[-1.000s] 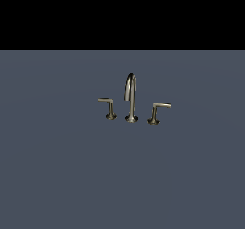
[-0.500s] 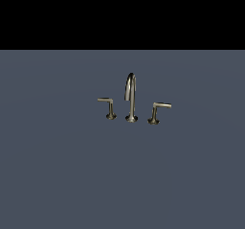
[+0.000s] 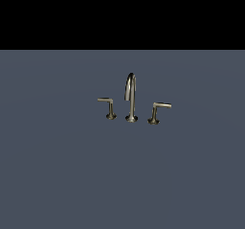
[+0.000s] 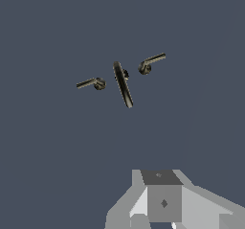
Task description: Turn on the faucet by rotating a designated handle.
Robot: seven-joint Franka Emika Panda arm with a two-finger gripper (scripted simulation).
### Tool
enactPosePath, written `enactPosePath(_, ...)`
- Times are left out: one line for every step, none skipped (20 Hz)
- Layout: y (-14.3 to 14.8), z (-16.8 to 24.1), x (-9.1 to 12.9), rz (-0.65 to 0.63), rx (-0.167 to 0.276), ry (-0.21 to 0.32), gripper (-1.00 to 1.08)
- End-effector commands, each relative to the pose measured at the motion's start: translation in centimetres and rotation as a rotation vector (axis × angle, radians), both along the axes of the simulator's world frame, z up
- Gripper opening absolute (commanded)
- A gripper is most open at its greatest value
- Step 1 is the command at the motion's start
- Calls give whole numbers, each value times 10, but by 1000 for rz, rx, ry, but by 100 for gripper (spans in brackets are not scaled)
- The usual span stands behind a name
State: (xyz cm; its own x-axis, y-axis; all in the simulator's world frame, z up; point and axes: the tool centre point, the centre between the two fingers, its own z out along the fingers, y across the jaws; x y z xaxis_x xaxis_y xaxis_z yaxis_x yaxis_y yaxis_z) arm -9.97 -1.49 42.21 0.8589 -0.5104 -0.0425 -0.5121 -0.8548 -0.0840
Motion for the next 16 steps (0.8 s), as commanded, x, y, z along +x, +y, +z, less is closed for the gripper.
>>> enactPosePath(-7,-15,19,-85,8,7,-100)
enactPosePath(-10,-21,27,-118,11,10,-100)
enactPosePath(-14,-28,34,-152,13,13,-100)
enactPosePath(-17,-35,41,-186,15,17,-100)
enactPosePath(-20,-42,48,-219,16,20,-100)
enactPosePath(-24,-49,55,-253,18,23,-100)
enactPosePath(-27,-56,61,-287,19,26,-100)
enactPosePath(-31,-63,68,-321,19,30,-100)
enactPosePath(-35,-71,74,-355,20,33,-100)
enactPosePath(-39,-79,80,-389,20,36,-100)
enactPosePath(-42,-87,86,-423,20,39,-100)
enactPosePath(-46,-95,92,-457,19,42,-100)
enactPosePath(-50,-104,98,-491,18,45,-100)
enactPosePath(-55,-112,103,-525,17,48,-100)
enactPosePath(-59,-121,109,-559,16,50,-100)
enactPosePath(-63,-130,114,-593,14,53,-100)
